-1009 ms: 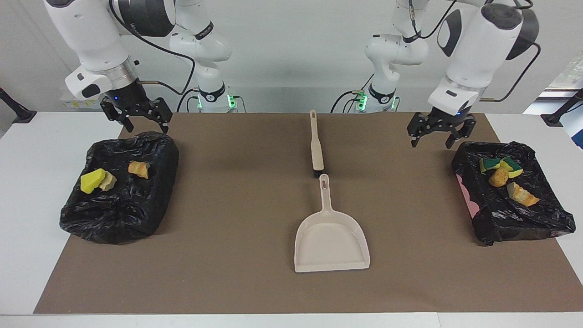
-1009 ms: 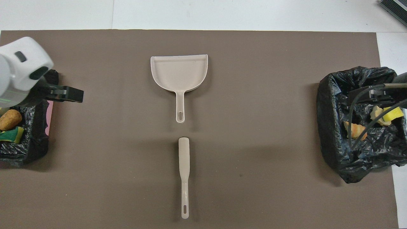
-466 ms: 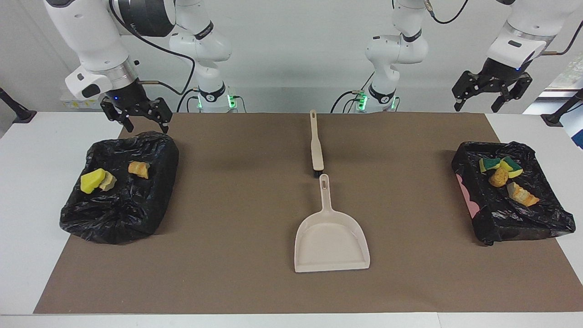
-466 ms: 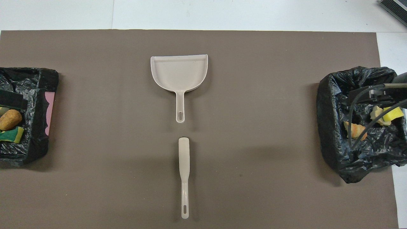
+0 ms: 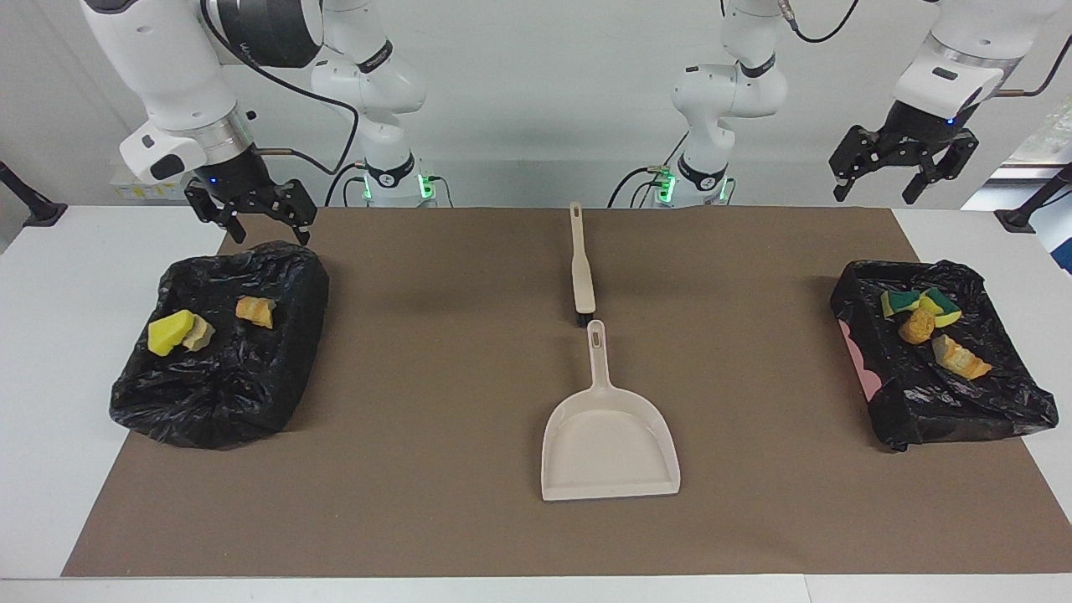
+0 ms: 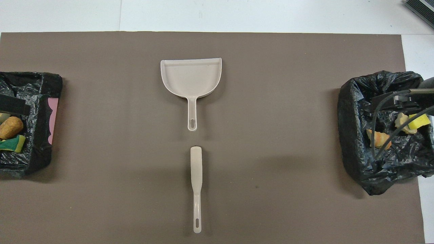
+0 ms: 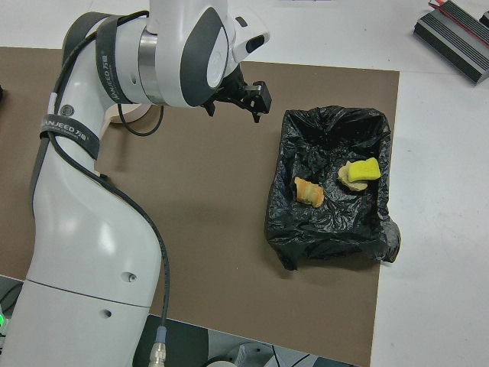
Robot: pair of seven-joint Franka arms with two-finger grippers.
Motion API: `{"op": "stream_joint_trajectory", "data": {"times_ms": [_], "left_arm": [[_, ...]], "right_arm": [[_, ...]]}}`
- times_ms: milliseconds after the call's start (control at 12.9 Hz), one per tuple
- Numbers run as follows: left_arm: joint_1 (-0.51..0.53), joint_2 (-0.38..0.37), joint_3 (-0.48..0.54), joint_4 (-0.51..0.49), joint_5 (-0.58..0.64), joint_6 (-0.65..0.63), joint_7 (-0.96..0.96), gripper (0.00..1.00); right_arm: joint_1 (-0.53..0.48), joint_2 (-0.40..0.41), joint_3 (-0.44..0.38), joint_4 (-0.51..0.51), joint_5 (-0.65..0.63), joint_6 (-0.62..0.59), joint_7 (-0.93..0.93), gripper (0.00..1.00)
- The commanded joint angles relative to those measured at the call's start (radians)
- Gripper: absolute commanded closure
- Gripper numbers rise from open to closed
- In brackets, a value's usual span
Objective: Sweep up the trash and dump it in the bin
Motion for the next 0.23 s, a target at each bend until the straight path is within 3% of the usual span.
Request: {"op": "stream_joint_trajectory", "data": {"times_ms": [0, 155], "left_arm": [[0.011, 0.009, -0.006, 0.024, 0.000, -0.023, 0.001, 0.00], [0.011, 0.007, -0.006, 0.024, -0.002, -0.028, 0.003, 0.00]], "right_arm": [[0.002, -0.016, -0.004, -0.016, 0.018, -0.005, 0.003, 0.00], [0.002, -0.016, -0.004, -0.016, 0.018, -0.005, 0.003, 0.00]]}}
